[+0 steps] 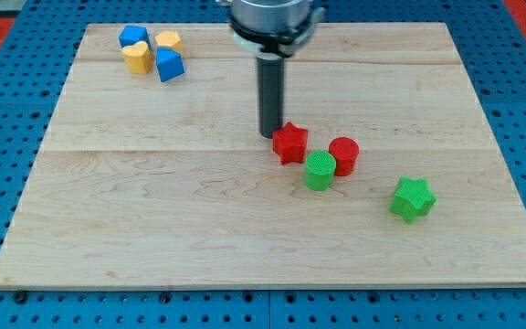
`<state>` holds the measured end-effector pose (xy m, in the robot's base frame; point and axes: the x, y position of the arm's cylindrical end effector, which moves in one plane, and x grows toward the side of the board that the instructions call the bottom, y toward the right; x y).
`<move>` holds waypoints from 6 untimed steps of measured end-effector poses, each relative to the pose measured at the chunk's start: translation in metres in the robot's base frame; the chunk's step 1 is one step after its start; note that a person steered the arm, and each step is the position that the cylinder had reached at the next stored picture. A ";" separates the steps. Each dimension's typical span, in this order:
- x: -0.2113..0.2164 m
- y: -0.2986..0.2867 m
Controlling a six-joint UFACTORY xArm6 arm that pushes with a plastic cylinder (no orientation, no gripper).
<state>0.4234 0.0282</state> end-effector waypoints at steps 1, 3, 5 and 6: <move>0.020 0.048; 0.036 0.069; 0.031 0.044; 0.000 -0.023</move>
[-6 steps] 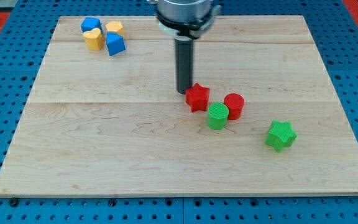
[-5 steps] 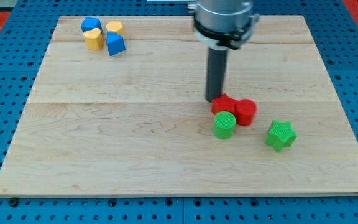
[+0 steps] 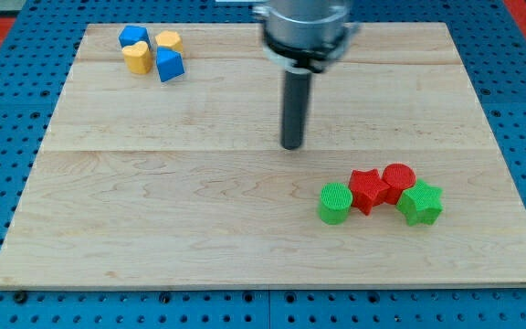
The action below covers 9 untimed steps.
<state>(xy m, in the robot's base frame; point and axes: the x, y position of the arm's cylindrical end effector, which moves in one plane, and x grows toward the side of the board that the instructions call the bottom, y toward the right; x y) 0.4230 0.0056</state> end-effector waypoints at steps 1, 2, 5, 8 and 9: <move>-0.075 -0.014; -0.163 -0.022; -0.195 -0.150; -0.114 -0.085; -0.134 -0.129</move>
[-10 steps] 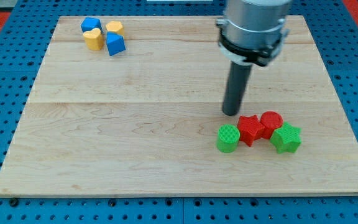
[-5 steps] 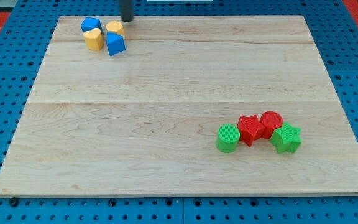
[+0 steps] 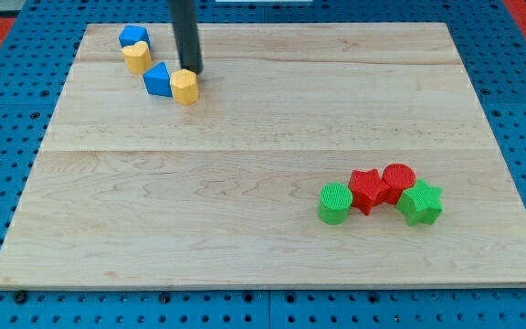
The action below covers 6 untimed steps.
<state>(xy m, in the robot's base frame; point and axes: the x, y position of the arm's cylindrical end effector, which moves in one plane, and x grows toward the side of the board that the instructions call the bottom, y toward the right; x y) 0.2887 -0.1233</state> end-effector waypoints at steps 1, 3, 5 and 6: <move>0.000 -0.039; 0.021 -0.057; 0.052 0.032; 0.068 0.047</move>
